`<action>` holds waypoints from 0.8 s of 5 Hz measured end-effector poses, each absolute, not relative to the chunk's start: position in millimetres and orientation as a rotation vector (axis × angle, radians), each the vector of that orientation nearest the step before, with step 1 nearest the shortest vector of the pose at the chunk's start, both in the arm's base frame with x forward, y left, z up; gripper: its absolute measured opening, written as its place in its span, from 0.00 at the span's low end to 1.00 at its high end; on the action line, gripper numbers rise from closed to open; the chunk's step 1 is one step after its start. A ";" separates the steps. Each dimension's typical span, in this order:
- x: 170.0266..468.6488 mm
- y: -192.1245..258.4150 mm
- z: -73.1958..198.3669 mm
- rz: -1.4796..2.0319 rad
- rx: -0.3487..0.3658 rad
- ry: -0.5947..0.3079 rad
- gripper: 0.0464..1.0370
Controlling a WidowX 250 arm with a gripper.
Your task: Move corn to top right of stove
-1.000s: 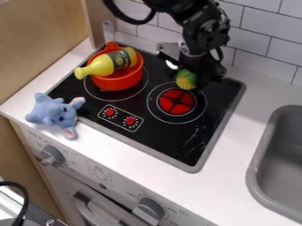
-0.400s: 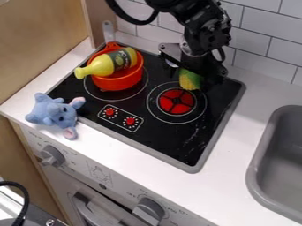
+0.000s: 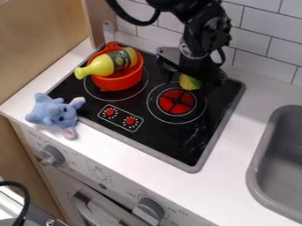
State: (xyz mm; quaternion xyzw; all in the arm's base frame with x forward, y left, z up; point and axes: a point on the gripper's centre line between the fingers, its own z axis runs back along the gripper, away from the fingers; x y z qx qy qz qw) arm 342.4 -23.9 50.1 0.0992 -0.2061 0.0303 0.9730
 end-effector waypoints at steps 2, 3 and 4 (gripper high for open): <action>314.5 -25.3 70.2 0.076 0.187 -0.349 0.96; 294.3 -19.9 76.0 0.037 0.169 -0.326 0.96; 277.8 -11.7 88.1 0.010 0.140 -0.295 0.96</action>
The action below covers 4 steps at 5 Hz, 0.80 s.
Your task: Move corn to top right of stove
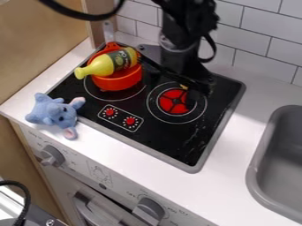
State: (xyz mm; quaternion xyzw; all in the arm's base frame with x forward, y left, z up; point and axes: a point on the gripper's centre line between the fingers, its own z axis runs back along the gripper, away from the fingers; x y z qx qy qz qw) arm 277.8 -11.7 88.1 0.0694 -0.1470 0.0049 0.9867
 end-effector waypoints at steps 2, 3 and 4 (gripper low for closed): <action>250.5 22.3 114.6 -0.095 0.081 -0.262 0.96; 240.2 47.0 121.0 -0.144 0.082 -0.233 0.96; 233.3 70.0 125.8 -0.211 0.080 -0.217 0.96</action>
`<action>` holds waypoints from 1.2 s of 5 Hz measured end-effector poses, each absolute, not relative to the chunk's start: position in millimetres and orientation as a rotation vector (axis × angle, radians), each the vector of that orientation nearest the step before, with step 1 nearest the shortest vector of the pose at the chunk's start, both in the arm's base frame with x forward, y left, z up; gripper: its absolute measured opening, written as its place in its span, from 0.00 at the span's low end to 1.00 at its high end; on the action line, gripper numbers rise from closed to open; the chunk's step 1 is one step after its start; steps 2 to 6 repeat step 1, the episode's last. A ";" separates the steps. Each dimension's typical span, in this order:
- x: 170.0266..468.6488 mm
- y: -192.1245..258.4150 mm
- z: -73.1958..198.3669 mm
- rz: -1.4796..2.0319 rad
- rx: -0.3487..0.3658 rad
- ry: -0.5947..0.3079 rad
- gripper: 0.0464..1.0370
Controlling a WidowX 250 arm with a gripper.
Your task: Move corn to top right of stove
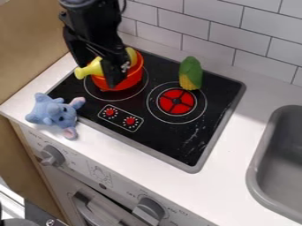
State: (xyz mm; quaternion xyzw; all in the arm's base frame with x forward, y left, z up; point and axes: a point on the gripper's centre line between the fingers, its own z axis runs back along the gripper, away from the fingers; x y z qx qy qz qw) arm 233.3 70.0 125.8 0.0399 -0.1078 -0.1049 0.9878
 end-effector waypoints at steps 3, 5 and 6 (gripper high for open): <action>222.5 98.2 130.9 -0.269 0.083 -0.209 0.96; 222.5 98.2 130.9 -0.269 0.083 -0.209 0.96; 222.5 98.2 130.9 -0.269 0.083 -0.209 0.96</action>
